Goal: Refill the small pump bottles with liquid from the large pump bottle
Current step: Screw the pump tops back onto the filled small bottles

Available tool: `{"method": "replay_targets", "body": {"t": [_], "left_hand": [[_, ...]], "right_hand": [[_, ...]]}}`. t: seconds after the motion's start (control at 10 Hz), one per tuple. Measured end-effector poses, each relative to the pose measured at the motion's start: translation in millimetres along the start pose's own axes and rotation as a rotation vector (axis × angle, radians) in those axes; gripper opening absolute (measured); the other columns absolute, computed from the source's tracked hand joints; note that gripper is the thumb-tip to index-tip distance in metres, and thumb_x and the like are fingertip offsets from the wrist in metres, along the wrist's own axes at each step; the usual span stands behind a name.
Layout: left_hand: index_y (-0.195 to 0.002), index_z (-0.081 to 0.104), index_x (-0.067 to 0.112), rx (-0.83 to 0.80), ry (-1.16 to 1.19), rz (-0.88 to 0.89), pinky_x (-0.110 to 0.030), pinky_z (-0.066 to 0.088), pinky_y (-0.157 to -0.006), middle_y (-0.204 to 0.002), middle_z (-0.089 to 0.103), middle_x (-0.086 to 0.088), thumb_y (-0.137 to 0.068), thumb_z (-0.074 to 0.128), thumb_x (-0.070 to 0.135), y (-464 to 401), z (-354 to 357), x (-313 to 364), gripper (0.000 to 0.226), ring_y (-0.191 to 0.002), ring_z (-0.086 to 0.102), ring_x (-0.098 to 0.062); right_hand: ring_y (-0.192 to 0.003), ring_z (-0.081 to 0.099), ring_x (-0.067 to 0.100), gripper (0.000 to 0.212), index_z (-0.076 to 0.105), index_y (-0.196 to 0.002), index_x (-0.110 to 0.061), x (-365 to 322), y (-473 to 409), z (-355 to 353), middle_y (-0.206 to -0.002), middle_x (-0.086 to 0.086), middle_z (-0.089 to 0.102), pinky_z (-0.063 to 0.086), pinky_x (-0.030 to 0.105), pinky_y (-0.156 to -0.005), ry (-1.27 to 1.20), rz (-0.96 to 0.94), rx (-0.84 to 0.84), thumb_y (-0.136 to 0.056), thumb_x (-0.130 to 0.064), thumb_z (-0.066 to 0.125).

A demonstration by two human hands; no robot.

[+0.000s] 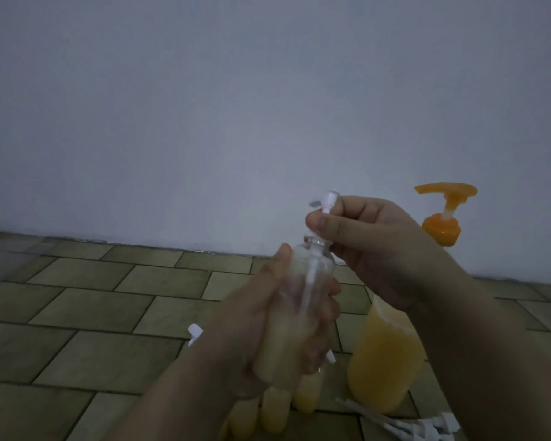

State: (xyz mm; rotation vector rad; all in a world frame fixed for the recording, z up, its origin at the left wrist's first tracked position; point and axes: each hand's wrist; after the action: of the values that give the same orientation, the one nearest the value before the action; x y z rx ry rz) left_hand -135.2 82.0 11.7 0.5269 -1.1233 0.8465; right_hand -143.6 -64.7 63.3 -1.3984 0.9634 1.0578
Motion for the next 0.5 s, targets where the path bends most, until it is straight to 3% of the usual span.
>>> {"method": "replay_targets", "body": {"t": [0.1,0.2,0.3,0.4,0.5], "left_hand": [[-0.082,0.064,0.007,-0.001,-0.206,0.110,-0.027,0.047,-0.051,-0.074,0.062,-0.012,-0.070,0.048,0.059,4.8,-0.3,-0.9,0.056,-0.054,0.057,-0.017],[-0.084,0.067,0.011,0.027,-0.209,0.164,-0.029,0.048,-0.052,-0.076,0.063,-0.014,-0.083,0.045,0.055,1.7,-7.4,-2.7,0.049,-0.057,0.055,-0.023],[-0.084,0.068,0.011,0.025,-0.201,0.194,-0.030,0.049,-0.052,-0.075,0.064,-0.014,-0.085,0.045,0.057,-0.5,-8.3,-2.7,0.051,-0.056,0.056,-0.023],[-0.082,0.068,0.012,0.016,-0.202,0.210,-0.031,0.049,-0.053,-0.073,0.064,-0.013,-0.084,0.045,0.056,-0.3,-7.2,-3.2,0.050,-0.055,0.057,-0.024],[-0.081,0.065,0.013,0.066,-0.342,0.268,-0.031,0.048,-0.049,-0.071,0.064,-0.010,-0.077,0.052,0.060,-0.8,-6.0,-3.5,0.049,-0.053,0.057,-0.021]], "right_hand": [[-0.071,0.062,0.014,0.049,0.064,-0.080,0.006,3.3,1.2,-3.9,-0.068,0.003,0.065,0.054,0.030,-0.075,0.110,0.032,0.110,-0.064,-0.040,0.069],[-0.095,0.067,0.024,0.032,0.069,-0.097,-0.002,5.9,3.5,-4.2,-0.093,0.010,0.072,0.053,0.037,-0.088,-0.211,0.080,0.049,-0.075,-0.023,0.058],[-0.085,0.068,0.021,0.034,0.065,-0.102,-0.001,12.6,4.4,1.2,-0.090,0.010,0.071,0.057,0.031,-0.070,-0.323,0.086,-0.013,-0.074,-0.017,0.056],[-0.072,0.064,0.013,0.034,0.064,-0.100,0.001,10.9,3.6,4.9,-0.080,0.000,0.069,0.054,0.027,-0.061,-0.312,0.065,-0.023,-0.072,-0.019,0.056],[-0.064,0.060,0.016,0.035,0.057,-0.088,0.003,10.9,2.1,8.2,-0.071,0.005,0.062,0.051,0.028,-0.055,-0.242,0.051,-0.008,-0.067,-0.022,0.068]]}}
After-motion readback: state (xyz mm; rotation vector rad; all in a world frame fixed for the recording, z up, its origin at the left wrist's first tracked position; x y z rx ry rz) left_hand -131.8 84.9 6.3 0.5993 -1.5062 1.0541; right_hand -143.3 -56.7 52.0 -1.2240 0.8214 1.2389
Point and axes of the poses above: each hand's wrist, its own y-axis away from the middle knuckle, its own z-axis out of the palm, x = y × z
